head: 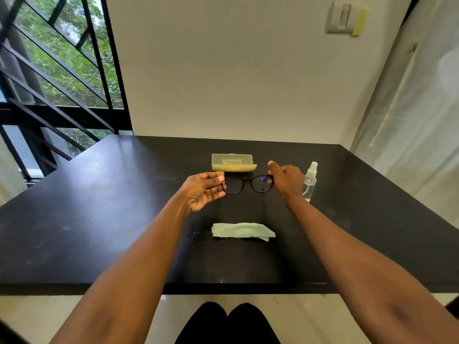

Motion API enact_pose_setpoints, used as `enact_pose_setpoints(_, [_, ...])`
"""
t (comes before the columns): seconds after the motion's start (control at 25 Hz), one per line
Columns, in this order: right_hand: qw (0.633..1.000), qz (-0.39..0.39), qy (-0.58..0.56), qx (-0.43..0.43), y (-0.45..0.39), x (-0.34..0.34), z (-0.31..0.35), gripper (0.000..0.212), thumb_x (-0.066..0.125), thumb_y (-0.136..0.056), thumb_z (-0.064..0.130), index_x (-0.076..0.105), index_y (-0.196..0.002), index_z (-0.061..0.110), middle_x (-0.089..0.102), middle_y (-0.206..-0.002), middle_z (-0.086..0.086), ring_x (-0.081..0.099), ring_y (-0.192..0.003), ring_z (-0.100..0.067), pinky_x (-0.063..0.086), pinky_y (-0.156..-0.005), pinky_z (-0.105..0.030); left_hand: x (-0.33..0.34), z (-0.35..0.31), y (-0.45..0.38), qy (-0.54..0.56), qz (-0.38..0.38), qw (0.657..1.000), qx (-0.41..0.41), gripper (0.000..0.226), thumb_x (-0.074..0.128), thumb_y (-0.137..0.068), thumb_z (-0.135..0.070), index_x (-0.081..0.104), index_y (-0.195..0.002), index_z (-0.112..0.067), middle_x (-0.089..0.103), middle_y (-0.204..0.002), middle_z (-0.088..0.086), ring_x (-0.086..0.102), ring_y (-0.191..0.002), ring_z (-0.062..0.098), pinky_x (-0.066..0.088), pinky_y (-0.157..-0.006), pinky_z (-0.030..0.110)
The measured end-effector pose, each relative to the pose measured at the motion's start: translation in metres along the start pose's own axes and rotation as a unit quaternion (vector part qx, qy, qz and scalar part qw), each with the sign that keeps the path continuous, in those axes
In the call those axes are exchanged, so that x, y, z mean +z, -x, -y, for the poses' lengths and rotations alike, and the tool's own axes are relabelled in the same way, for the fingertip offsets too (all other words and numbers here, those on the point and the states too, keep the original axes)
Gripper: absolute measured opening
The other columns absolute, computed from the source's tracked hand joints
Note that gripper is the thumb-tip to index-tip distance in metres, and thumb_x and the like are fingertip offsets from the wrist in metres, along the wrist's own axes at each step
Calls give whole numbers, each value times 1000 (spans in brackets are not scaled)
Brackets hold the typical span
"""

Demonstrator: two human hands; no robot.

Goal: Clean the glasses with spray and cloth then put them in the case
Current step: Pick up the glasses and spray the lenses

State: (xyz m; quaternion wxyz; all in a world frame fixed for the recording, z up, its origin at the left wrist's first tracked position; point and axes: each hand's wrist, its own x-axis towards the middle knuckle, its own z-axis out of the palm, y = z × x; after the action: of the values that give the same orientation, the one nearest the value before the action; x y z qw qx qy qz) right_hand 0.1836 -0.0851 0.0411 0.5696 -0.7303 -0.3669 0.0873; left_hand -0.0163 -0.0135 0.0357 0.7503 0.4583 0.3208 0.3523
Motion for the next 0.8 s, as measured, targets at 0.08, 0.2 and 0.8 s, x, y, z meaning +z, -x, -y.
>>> enact_pose_setpoints(0.08, [1000,-13,-26,7,-5,1,7,42,56,-87,33,70,-66,0,63,-56,-7,58,-55,-16,47,-65,-29,3,-5,-3,18,-3,1000,6,19,60,-85,-5,63,-104,-3,66,-86,12,67,-70,18,59,-63,29])
enact_pose_setpoints(0.2, [998,-22,-52,5,-9,2,13,40,56,-89,30,65,-56,8,57,-51,-1,52,-49,-10,44,-59,-24,7,-11,-7,36,-12,999,22,18,60,-85,-7,63,-103,-3,67,-87,13,68,-65,15,58,-58,27])
enact_pose_setpoints(0.8, [987,-2,-140,-76,-22,18,6,27,55,-91,28,71,-81,9,66,-79,-19,52,-65,-13,41,-58,-24,15,-26,-16,71,-36,995,59,20,61,-84,-10,63,-103,-4,69,-89,13,70,-70,18,56,-54,24])
